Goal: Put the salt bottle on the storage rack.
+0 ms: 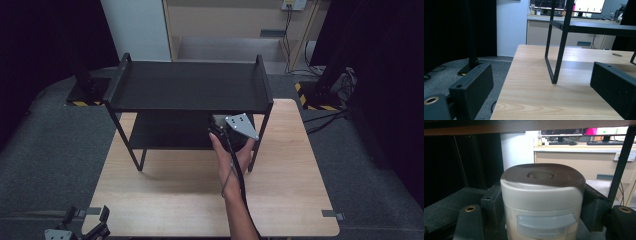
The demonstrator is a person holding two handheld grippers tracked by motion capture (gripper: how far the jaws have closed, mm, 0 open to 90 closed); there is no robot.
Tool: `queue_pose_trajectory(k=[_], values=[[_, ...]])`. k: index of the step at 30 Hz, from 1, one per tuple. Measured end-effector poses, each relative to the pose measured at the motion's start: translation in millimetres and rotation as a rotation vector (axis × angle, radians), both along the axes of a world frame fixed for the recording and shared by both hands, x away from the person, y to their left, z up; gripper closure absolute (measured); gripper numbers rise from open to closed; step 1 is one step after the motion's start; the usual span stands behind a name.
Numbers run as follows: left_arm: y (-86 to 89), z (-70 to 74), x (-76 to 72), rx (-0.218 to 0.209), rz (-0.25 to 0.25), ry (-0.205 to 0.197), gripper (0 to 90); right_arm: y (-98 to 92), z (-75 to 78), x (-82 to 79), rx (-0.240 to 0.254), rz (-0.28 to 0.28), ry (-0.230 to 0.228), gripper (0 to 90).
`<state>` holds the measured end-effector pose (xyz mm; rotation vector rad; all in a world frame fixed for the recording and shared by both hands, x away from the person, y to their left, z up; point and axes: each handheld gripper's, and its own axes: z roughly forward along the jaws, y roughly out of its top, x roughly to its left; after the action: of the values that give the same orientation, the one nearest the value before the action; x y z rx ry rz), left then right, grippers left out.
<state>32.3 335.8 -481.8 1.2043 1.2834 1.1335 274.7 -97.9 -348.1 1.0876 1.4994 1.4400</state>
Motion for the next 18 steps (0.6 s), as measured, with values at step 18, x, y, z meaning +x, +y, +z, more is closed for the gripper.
queue_pose_trajectory(k=[18], values=[[2.3, -0.1, -2.6, -0.002, 0.000, 0.000, 3.6, 5.5, -6.3, -6.1, 0.017, -0.033, -0.020, 22.4]])
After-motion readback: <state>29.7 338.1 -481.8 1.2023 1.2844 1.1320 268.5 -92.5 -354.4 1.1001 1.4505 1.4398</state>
